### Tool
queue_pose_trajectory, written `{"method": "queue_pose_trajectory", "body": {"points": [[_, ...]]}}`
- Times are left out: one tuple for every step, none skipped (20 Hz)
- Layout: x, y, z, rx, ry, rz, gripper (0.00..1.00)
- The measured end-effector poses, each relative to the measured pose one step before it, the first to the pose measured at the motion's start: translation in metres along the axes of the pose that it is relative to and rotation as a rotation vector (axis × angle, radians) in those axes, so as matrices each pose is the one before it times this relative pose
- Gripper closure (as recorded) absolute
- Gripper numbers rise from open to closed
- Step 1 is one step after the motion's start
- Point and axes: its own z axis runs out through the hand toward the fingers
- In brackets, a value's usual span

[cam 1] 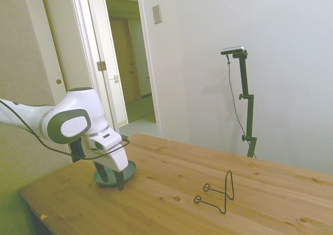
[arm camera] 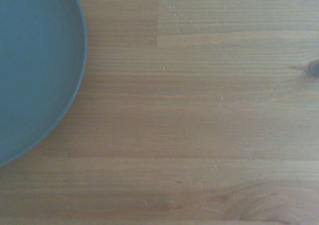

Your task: Load the plate

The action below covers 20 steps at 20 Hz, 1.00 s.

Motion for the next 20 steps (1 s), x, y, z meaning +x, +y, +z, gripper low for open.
{"method": "queue_pose_trajectory", "body": {"points": [[0.00031, -0.00013, -0.00001, 0.00182, -0.00187, 0.00057, 0.00], [-0.00018, -0.00056, -0.00011, 0.00830, -0.00836, -0.00352, 0.00], [-0.00022, -0.00389, -0.00269, 0.01167, -0.00503, -0.00457, 0.00], [0.00054, -0.00540, -0.00449, 0.01584, -0.00538, 0.00024, 0.00], [0.00049, -0.00625, -0.00427, 0.01606, -0.00480, 0.00043, 0.00], [0.00191, -0.00594, -0.00281, 0.01453, -0.00544, 0.00282, 0.00], [0.00358, -0.00490, -0.00135, 0.01714, -0.00880, 0.00601, 0.00], [0.00495, -0.00378, 0.00165, 0.01902, -0.01273, 0.00386, 0.00], [0.00542, -0.00287, 0.00449, 0.01964, -0.02371, -0.00243, 0.00], [0.00587, -0.00182, 0.00602, 0.02295, -0.02751, -0.00542, 0.00], [0.00637, -0.00125, 0.00722, 0.02273, -0.02666, -0.00664, 0.00], [0.00533, -0.00038, 0.00862, 0.01970, -0.02778, -0.01044, 0.00], [0.00490, 0.00003, 0.00874, 0.01746, -0.02213, -0.01283, 0.00], [0.00390, -0.00005, 0.00826, 0.01253, -0.02277, -0.01423, 0.00], [0.00316, -0.00046, 0.00707, 0.00885, -0.01904, -0.01208, 0.00], [0.00288, -0.00082, 0.00586, 0.00911, -0.01572, -0.00897, 0.00], [0.00272, -0.00112, 0.00414, 0.00901, -0.01156, -0.00999, 0.00], [0.00285, -0.00164, 0.00296, 0.00952, -0.00848, -0.00897, 0.00], [0.00270, -0.00159, 0.00222, 0.00676, -0.00570, -0.00521, 0.00], [0.00291, -0.00217, 0.00158, 0.00986, -0.00511, -0.00306, 0.00]]}}
